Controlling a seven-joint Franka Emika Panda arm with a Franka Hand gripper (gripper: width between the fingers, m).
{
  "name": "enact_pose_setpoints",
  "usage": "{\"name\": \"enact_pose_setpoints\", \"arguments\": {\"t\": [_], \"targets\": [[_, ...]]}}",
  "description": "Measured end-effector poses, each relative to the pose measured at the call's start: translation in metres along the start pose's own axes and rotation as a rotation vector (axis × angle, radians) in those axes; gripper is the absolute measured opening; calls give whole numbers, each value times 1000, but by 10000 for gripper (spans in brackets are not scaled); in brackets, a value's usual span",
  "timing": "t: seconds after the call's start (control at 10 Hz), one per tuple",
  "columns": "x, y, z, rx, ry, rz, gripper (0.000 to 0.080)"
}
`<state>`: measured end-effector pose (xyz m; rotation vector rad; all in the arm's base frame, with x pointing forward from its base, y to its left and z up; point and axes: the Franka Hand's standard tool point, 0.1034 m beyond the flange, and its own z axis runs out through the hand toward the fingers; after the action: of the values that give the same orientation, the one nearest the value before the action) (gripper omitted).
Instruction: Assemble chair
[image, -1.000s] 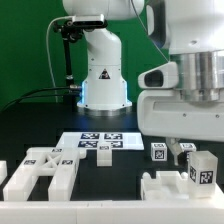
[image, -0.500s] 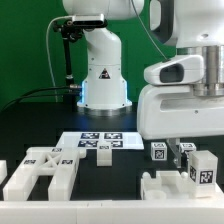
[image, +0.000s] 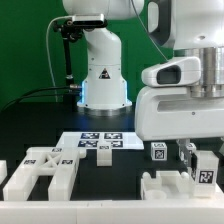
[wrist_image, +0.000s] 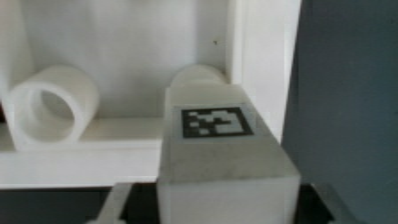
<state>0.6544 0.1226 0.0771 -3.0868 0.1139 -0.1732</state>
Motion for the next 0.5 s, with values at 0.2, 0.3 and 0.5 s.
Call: {"name": "enact_pose_setpoints", "arguments": {"t": [0.2, 0.3, 0.5], "targets": [[0, 2, 0, -12, 7, 277, 288], [0, 2, 0, -24, 10, 360, 288], [0, 6, 0, -17, 7, 730, 288]]}}
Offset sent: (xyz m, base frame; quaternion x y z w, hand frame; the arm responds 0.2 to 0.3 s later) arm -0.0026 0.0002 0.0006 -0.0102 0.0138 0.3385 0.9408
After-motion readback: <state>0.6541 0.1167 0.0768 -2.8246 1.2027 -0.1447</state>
